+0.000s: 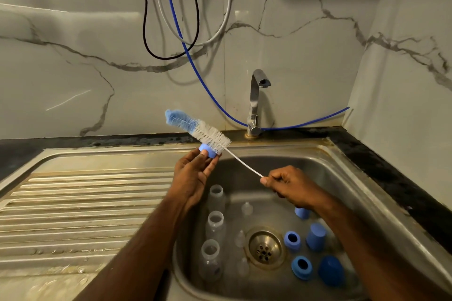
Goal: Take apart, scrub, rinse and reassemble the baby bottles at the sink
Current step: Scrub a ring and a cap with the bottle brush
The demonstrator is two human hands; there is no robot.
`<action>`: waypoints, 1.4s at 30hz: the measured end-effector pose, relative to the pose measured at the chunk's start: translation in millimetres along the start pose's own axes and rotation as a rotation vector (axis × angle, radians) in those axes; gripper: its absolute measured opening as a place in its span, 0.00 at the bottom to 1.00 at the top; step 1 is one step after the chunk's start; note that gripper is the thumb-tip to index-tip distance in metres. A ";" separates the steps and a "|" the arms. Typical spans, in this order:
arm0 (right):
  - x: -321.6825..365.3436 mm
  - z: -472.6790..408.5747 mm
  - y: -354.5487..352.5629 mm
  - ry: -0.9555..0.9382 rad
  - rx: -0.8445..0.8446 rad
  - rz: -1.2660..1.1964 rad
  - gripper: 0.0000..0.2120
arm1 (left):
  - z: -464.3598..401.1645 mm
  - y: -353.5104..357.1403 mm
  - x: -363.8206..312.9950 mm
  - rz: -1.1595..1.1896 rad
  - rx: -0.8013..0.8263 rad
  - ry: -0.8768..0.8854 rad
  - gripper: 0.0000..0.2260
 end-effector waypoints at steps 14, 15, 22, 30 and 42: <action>4.8 -3.1 0.0 0.001 -0.111 0.042 0.19 | 6.9 7.8 10.7 -0.036 0.025 -0.067 0.12; 8.2 -3.6 0.8 0.000 -0.121 0.047 0.19 | 8.6 11.6 14.1 -0.041 0.039 -0.083 0.12; -2.4 1.4 -0.2 0.055 -0.001 -0.002 0.19 | 4.9 9.5 8.9 0.041 0.067 -0.084 0.12; -1.4 -3.4 -2.8 0.005 -0.026 0.072 0.19 | 2.8 7.4 -0.2 0.121 0.035 -0.048 0.12; -1.6 -1.8 -9.8 -0.019 -0.027 0.062 0.19 | 1.9 5.2 -3.1 -0.022 0.044 -0.016 0.11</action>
Point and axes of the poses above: each hand's wrist, its own z-axis away from the middle knuckle, its own y-axis out of the palm, x = y × z, the point moved 10 cm from there along -z, towards the middle knuckle, and after that the axes turned 5 degrees about -x, right-handed, at the moved point
